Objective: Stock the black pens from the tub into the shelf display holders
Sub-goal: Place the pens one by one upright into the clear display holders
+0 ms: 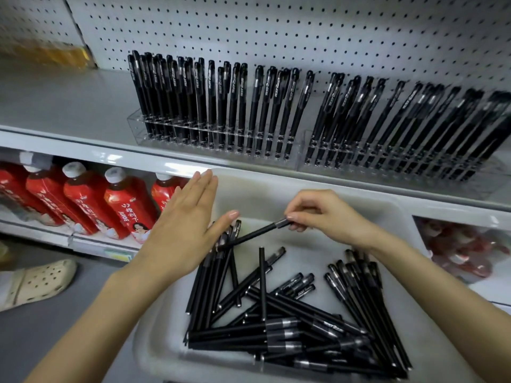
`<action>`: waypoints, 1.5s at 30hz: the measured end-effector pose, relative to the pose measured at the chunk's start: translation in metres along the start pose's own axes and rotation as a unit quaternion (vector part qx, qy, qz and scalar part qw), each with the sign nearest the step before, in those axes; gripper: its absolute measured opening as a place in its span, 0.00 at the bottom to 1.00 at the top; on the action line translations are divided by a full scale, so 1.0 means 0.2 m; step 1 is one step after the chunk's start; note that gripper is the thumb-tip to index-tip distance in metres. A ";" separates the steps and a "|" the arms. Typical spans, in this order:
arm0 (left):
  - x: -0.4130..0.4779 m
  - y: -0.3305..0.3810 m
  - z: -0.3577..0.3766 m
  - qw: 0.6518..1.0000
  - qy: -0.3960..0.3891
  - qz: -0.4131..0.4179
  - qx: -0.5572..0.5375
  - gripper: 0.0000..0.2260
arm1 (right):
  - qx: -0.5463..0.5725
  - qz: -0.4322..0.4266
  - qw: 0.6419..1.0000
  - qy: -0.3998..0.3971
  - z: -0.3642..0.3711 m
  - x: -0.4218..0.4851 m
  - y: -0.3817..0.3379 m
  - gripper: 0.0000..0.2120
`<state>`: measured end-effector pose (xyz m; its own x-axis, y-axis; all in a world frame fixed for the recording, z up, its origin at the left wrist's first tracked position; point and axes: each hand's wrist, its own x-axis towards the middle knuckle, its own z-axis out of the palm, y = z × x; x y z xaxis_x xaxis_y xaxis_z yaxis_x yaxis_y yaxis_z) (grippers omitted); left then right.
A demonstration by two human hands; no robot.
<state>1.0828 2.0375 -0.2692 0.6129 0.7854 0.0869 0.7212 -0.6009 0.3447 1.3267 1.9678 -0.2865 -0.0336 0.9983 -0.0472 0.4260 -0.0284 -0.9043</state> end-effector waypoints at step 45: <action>0.44 0.48 0.12 0.966 0.137 0.161 0.151 0.27 | -0.118 -0.160 0.872 0.446 -0.68 -0.03 -0.39 0.10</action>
<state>1.2142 2.0452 -0.2507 0.7422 0.5361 0.4021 0.5944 -0.8037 -0.0256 1.4161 1.9718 -0.1583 0.4876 0.5974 0.6367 0.7018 0.1657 -0.6928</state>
